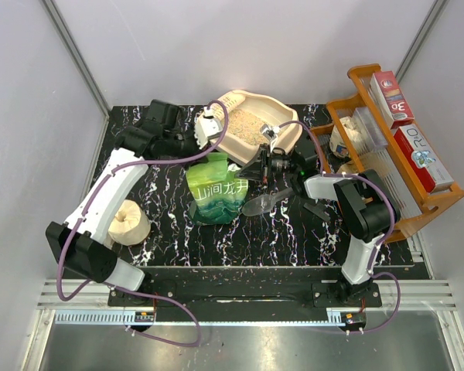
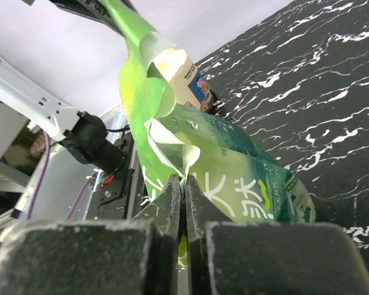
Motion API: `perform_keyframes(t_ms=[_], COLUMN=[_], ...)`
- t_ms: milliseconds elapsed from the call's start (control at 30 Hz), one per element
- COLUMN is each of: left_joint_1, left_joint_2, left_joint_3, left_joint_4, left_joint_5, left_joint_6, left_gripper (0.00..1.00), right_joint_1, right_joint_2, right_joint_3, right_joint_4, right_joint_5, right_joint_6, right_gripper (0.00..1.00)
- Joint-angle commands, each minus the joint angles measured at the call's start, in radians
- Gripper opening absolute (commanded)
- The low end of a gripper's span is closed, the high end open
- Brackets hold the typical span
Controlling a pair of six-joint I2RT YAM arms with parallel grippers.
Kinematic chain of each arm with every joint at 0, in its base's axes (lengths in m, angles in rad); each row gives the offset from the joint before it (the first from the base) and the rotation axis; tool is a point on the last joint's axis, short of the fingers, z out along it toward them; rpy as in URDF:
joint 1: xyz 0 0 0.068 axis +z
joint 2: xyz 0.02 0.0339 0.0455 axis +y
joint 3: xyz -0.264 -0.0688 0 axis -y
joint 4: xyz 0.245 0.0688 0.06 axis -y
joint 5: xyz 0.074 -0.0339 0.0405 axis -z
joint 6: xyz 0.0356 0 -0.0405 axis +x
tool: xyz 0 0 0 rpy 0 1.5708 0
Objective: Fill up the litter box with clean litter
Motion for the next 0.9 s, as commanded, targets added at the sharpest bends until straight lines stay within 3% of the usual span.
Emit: perform_keyframes(t_ms=[0,100,167,300,433,600,700,867], left_joint_1=[0.074,0.155,0.23,0.276,0.275,0.267,0.261,0.264], left_joint_2=[-0.064,-0.121,-0.199,-0.435,-0.496,-0.419,-0.359,-0.305], left_joint_3=[0.026,-0.012,-0.081,-0.458,-0.692,-0.841,-0.861,-0.867], left_joint_4=[0.021,0.034,0.089,0.339,0.734,1.113,1.237,1.3], left_joint_5=[0.021,0.086,0.142,0.205,0.261,0.261,0.245,0.259], left_joint_6=[-0.049,-0.192,-0.326,-0.573,-0.91,-1.124,-1.23,-1.341], left_gripper=[0.26,0.46,0.5,0.63,0.66,0.65,0.64,0.61], right_joint_1=[-0.003,-0.006,-0.011,-0.02,-0.021,-0.021,-0.023,-0.024], right_joint_2=[-0.004,-0.004,-0.012,-0.015,-0.013,-0.015,-0.018,-0.049], right_joint_3=[0.045,0.088,0.12,0.174,0.24,0.318,0.321,0.291], right_joint_4=[0.003,-0.069,-0.16,-0.301,-0.489,-0.662,-0.741,-0.772], right_joint_5=[-0.021,-0.038,-0.044,-0.035,-0.044,-0.046,-0.047,-0.049], right_joint_6=[0.112,0.111,0.089,0.053,0.011,-0.079,-0.108,-0.132], right_gripper=[0.01,0.0,0.0,0.0,0.0,0.0,0.0,0.0])
